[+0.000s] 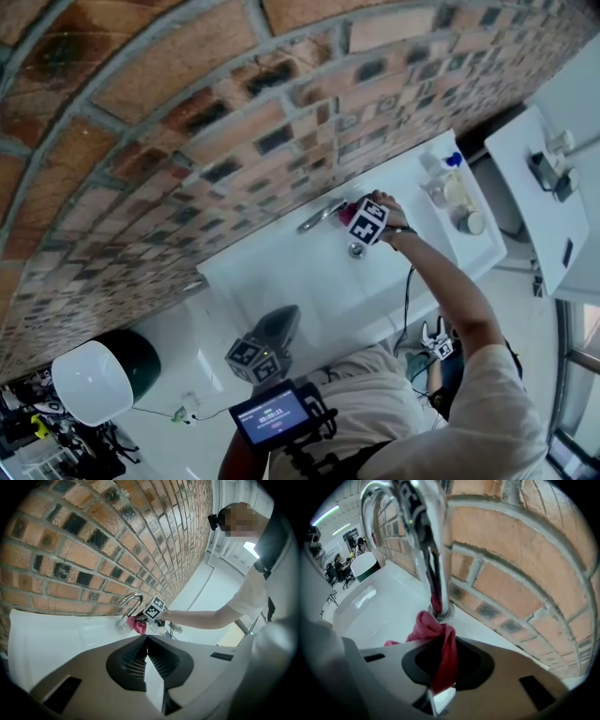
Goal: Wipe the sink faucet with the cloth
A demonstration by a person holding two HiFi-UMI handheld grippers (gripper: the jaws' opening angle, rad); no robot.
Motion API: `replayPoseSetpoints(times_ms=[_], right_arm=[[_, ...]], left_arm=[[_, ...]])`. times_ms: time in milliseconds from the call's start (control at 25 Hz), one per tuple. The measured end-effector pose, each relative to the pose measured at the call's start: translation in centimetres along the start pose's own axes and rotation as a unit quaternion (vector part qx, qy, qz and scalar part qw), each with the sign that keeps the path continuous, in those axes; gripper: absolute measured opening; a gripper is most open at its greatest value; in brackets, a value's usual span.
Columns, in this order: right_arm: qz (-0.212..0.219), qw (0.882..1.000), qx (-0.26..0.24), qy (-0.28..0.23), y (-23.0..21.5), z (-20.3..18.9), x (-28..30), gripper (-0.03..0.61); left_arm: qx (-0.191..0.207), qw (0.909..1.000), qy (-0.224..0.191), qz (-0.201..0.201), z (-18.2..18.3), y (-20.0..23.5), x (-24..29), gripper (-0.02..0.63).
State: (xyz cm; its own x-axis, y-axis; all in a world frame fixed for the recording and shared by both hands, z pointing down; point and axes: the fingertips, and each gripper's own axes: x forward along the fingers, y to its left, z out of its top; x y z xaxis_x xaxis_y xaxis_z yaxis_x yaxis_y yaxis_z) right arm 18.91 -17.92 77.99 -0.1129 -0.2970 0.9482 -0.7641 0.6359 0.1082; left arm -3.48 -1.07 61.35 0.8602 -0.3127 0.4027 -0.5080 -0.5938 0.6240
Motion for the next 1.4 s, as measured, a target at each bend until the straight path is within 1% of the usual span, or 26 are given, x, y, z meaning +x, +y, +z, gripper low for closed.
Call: replayPoseSetpoints(times_ms=[160, 360, 520, 640, 760, 800, 840, 920, 960, 1000, 1160, 1240, 1320, 1360, 1400], right_arm=[[0.02, 0.999, 0.03, -0.003, -0.5, -0.1, 1.0, 0.055], [0.036, 0.998, 0.041, 0.009, -1.0, 0.0, 1.6, 0.054], [0.023, 0.998, 0.061, 0.012, -2.1, -0.5, 2.5, 0.054], [0.006, 0.997, 0.081, -0.009, -4.6, -0.2, 3.1, 0.048], [-0.004, 0.995, 0.1, -0.026, -6.6, -0.1, 4.3, 0.046], [0.009, 0.993, 0.112, -0.021, -6.3, -0.4, 5.1, 0.046], [0.038, 0.99, 0.135, -0.006, -5.2, -1.1, 6.0, 0.048], [0.108, 0.974, 0.195, 0.036, -2.6, -2.8, 7.1, 0.048], [0.122, 0.968, 0.216, 0.044, -2.2, -3.2, 7.4, 0.046], [0.124, 0.964, 0.231, 0.043, -2.5, -3.4, 7.5, 0.048], [0.08, 0.958, 0.275, 0.014, -5.5, -4.1, 7.6, 0.048], [0.06, 0.953, 0.295, -0.012, -6.8, -4.6, 6.8, 0.048], [0.022, 0.952, 0.304, -0.042, -8.6, -5.3, 5.1, 0.048], [-0.005, 0.952, 0.303, -0.039, -9.5, -6.3, 4.0, 0.048], [-0.036, 0.954, 0.297, -0.023, -10.0, -8.0, 2.7, 0.048]], left_arm=[[-0.009, 1.0, -0.001, 0.002, -0.1, -0.1, 0.2, -0.012], [-0.004, 1.0, 0.003, 0.002, -0.4, -0.5, 0.6, -0.012], [-0.002, 1.0, 0.005, 0.006, -0.8, -0.8, 0.7, -0.012], [-0.001, 1.0, -0.002, 0.005, -0.4, -0.8, 1.1, -0.012], [0.012, 0.9999, 0.002, 0.008, -0.1, -0.9, 1.3, -0.012], [0.012, 0.9999, 0.003, 0.009, 0.0, -1.1, 1.4, -0.012], [0.011, 0.9999, 0.003, 0.01, 0.1, -1.3, 1.4, -0.012], [0.009, 0.9999, 0.001, 0.013, -0.1, -1.4, 1.3, -0.012], [0.01, 0.9999, 0.0, 0.014, -0.2, -1.4, 1.2, -0.012], [0.012, 0.9998, 0.0, 0.015, -0.4, -1.3, 1.1, -0.012], [0.014, 0.9997, 0.0, 0.02, -0.6, -0.9, 0.7, -0.012], [0.015, 0.9996, -0.006, 0.022, -0.4, -0.6, 0.5, -0.012], [0.014, 0.9995, -0.012, 0.025, -0.1, -0.4, 0.4, -0.012], [0.012, 0.9995, -0.013, 0.026, 0.0, -0.3, 0.4, -0.012], [0.012, 0.9995, -0.014, 0.026, 0.1, -0.3, 0.3, -0.012]])
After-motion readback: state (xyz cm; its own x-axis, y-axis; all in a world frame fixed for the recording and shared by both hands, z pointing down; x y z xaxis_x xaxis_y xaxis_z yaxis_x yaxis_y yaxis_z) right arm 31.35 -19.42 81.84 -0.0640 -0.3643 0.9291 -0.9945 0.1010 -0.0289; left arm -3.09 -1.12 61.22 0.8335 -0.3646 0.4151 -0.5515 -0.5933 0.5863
